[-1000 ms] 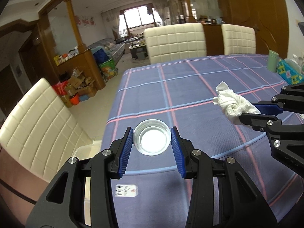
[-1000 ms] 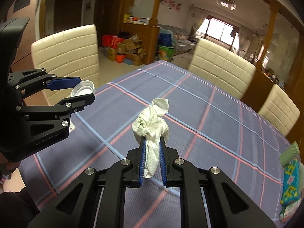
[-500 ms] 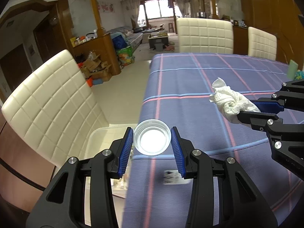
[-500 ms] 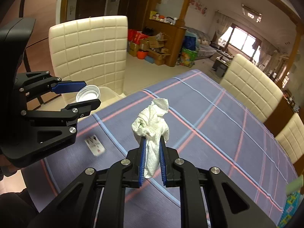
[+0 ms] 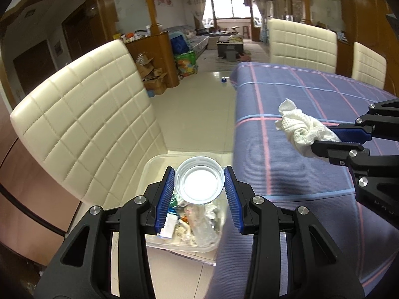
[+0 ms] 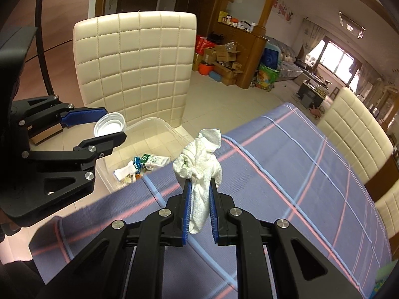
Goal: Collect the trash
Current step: 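Open the left tool to drop the cap while the right tool drops the tissue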
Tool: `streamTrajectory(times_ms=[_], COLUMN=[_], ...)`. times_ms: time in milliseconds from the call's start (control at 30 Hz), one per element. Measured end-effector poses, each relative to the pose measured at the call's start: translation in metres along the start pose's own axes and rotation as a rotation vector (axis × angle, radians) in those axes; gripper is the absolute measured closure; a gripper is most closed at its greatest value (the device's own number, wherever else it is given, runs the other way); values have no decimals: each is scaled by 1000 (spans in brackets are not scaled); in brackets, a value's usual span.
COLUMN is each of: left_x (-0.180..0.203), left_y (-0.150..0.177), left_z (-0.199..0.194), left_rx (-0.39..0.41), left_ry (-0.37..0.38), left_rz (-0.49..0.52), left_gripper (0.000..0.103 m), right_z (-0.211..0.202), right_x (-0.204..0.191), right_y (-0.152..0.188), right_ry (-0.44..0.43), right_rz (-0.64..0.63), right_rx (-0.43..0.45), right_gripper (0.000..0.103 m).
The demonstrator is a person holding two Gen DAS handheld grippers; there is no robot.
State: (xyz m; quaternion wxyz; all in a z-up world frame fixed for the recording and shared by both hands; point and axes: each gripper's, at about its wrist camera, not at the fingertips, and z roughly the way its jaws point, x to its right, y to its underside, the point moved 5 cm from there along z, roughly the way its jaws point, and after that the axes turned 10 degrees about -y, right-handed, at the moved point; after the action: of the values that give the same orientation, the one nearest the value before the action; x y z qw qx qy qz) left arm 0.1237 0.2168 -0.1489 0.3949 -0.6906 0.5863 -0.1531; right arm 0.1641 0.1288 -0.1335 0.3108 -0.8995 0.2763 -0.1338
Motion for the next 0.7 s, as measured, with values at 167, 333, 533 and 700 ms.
streamTrajectory(times_ms=[167,333,533,700], left_x=[-24,-36,-44,-48], left_y=[3,6,6,6], left_z=[19,38,58,68], left_rx=[-28,-59,-81,-70], left_ry=[-21,-28,-30,-57], left_rz=[-30,-41,-56,-75], left_gripper=[61,60,57,15], right_z=[24,46,67,77], right_x=[-9,-11,-6,-4], right_y=[-22,-35,-39,-37], right_ry=[-28,-48,-59,-60], right_rz=[-19,-21,-3,-1], right_rx=[-10,-24,-50,-67], right_gripper=[90,90,90,90])
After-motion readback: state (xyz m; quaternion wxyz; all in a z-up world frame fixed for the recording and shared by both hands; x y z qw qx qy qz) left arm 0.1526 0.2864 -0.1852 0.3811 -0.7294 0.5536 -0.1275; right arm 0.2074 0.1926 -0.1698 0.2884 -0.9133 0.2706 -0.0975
